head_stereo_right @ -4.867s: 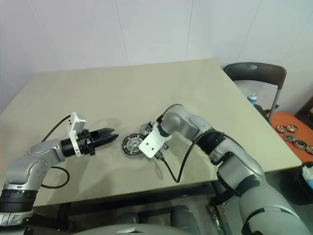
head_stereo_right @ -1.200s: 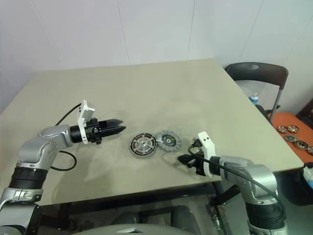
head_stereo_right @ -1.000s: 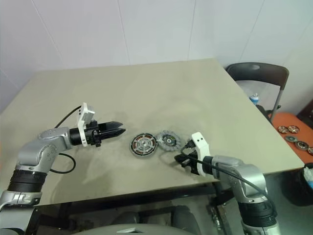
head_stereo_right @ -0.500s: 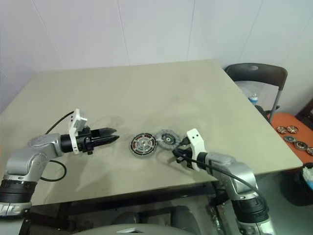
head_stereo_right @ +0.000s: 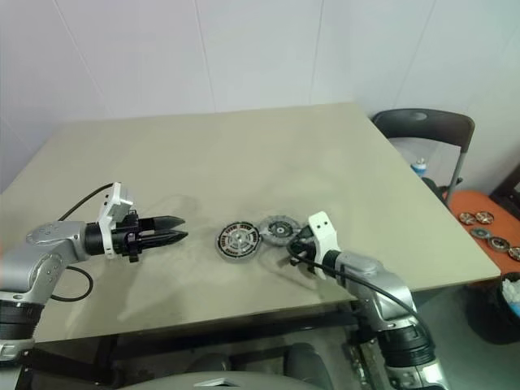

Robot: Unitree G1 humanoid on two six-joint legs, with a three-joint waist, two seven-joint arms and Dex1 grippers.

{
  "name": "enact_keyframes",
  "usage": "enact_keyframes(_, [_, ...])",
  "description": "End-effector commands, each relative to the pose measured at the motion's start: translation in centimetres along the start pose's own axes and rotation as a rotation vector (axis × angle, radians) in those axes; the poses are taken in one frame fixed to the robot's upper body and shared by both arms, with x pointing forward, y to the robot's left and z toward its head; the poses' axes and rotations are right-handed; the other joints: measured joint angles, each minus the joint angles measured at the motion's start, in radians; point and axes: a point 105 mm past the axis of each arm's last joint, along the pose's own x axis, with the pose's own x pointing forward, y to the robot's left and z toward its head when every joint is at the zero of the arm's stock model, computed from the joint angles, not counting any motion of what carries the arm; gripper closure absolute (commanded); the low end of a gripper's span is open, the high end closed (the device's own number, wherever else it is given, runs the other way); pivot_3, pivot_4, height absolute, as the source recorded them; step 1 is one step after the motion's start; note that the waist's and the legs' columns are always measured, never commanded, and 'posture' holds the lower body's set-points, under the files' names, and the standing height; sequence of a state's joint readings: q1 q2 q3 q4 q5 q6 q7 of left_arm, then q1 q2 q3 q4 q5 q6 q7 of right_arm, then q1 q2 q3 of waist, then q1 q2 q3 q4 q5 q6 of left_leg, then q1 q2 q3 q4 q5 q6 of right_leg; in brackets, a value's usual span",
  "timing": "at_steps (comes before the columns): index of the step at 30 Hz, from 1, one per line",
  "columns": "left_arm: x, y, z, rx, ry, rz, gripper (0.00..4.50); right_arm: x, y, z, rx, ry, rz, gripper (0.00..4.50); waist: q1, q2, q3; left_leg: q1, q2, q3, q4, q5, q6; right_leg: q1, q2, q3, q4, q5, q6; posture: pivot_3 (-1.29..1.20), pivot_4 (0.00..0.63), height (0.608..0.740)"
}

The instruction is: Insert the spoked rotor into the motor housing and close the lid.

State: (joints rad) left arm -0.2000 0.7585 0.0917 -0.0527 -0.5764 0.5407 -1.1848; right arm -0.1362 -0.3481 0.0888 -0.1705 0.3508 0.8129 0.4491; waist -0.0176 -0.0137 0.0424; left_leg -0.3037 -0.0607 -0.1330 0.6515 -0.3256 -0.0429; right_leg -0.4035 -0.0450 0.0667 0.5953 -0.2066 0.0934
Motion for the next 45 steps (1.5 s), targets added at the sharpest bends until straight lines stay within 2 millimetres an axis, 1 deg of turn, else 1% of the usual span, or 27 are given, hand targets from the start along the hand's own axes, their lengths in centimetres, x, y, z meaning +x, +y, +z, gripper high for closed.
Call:
enact_keyframes(1, [0.4, -0.1, 0.9, 0.037, -0.019, -0.007, 2.41, 0.2, -3.1, 1.7, 0.036, -0.104, -0.186, 4.48, -0.002, 0.001, 0.001, 0.0, 0.0, 0.001, 0.0, 0.0, 0.0, 0.0, 0.0, 0.0, 0.0, 0.0, 0.0, 0.0, 0.0, 0.74])
enact_keyframes(3, [0.5, -0.2, 0.9, 0.034, -0.023, -0.008, 2.41, 0.4, -3.3, 2.6, 0.04, -0.155, -0.222, 4.48, -0.002, 0.001, 0.001, 0.0, 0.0, 0.001, 0.0, 0.0, 0.0, -0.001, 0.0, 0.0, 0.001, 0.0, 0.0, 0.0, 0.0, 0.74])
enact_keyframes(5, [0.6, -0.3, 0.9, 0.032, -0.022, -0.012, 2.41, 0.8, -2.7, 3.1, 0.024, -0.181, -0.209, 4.48, 0.0, 0.002, 0.001, 0.0, 0.0, 0.0, 0.0, 0.0, 0.0, -0.004, 0.0, 0.0, 0.001, 0.0, 0.0, 0.0, 0.0, 0.74])
enact_keyframes(8, [0.6, -0.3, 0.9, 0.029, -0.021, -0.013, 2.41, 1.3, -1.7, 3.4, -0.009, -0.186, -0.169, 4.48, 0.0, 0.002, 0.002, -0.002, 0.0, 0.0, -0.003, 0.0, 0.001, -0.007, 0.0, 0.0, 0.0, 0.003, 0.003, 0.0, 0.0, 0.74])
enact_keyframes(12, [0.6, -0.3, 0.9, 0.025, -0.019, -0.012, 2.41, 1.7, -1.7, 3.4, 0.003, -0.18, -0.173, 4.48, -0.003, 0.003, 0.002, -0.003, 0.001, 0.0, -0.005, -0.002, 0.003, -0.01, 0.0, 0.0, 0.0, 0.004, 0.002, 0.0, 0.0, 0.74])
enact_keyframes(15, [0.5, -0.2, 0.9, 0.019, -0.019, -0.004, 2.41, 1.9, -0.8, 4.4, -0.005, -0.197, -0.131, 4.48, -0.002, 0.003, 0.002, -0.003, 0.001, 0.001, -0.005, -0.002, 0.003, -0.01, 0.0, 0.0, 0.0, 0.003, 0.003, 0.0, 0.0, 0.74])
enact_keyframes(17, [0.5, -0.1, 0.9, 0.016, -0.019, 0.001, 2.41, 1.8, 0.0, 5.4, -0.015, -0.213, -0.086, 4.48, -0.003, 0.004, 0.002, -0.003, 0.001, 0.001, -0.005, -0.002, 0.003, -0.01, 0.0, 0.001, 0.0, 0.002, 0.004, 0.0, 0.0, 0.74])
enact_keyframes(20, [0.4, -0.1, 0.9, 0.014, -0.019, 0.005, 2.41, 1.5, 1.0, 7.4, 0.021, -0.25, -0.008, 4.48, -0.006, 0.004, 0.003, -0.003, 0.001, 0.001, -0.005, -0.002, 0.003, -0.01, 0.001, 0.001, 0.001, 0.002, 0.004, 0.0, 0.0, 0.74])
enact_keyframes(24, [0.6, -0.2, 0.9, 0.011, -0.023, 0.008, 2.41, 0.7, 3.9, 10.5, -0.029, -0.274, 0.172, 4.48, -0.016, 0.005, 0.003, -0.003, 0.002, 0.001, -0.005, -0.002, 0.003, -0.01, 0.002, 0.0, 0.001, 0.002, 0.004, 0.0, 0.0, 0.74])
enact_keyframes(27, [0.7, -0.2, 0.9, 0.01, -0.025, 0.01, 2.41, 0.4, 5.1, 11.6, -0.093, -0.264, 0.228, 4.48, -0.019, 0.005, 0.003, -0.003, 0.002, 0.0, -0.005, -0.002, 0.003, -0.01, 0.001, 0.0, 0.0, 0.002, 0.004, 0.0, 0.0, 0.74])
enact_keyframes(30, [0.8, -0.1, 1.0, 0.01, -0.028, 0.015, 2.41, 0.5, 6.1, 12.0, -0.163, -0.239, 0.269, 4.48, -0.019, 0.005, 0.003, -0.004, 0.001, 0.0, -0.005, -0.002, 0.003, -0.01, 0.0, 0.0, 0.0, 0.002, 0.004, 0.0, 0.0, 0.74])
enact_keyframes(37, [0.7, 0.0, 0.8, 0.006, -0.038, 0.029, 2.41, 1.6, 6.1, 12.1, -0.279, -0.18, 0.297, 4.48, -0.022, 0.005, 0.003, -0.004, 0.001, 0.0, -0.005, -0.002, 0.003, -0.01, 0.0, 0.0, 0.0, 0.002, 0.004, 0.0, 0.0, 0.74])
enact_keyframes(40, [0.5, 0.0, 0.8, 0.005, -0.04, 0.039, 2.41, 2.0, 7.0, 12.4, -0.312, -0.174, 0.348, 4.48, -0.025, 0.005, 0.003, -0.004, 0.001, 0.0, -0.005, -0.002, 0.003, -0.01, 0.0, 0.0, 0.0, 0.002, 0.004, 0.0, 0.0, 0.74])
enact_keyframes(45, [0.4, 0.1, 0.8, 0.007, -0.045, 0.057, 2.41, 4.0, 8.5, 12.3, -0.397, -0.156, 0.394, 4.48, -0.027, 0.005, 0.003, -0.004, 0.001, 0.0, -0.005, -0.002, 0.003, -0.011, 0.0, 0.0, 0.0, 0.003, 0.003, 0.0, 0.0, 0.74])
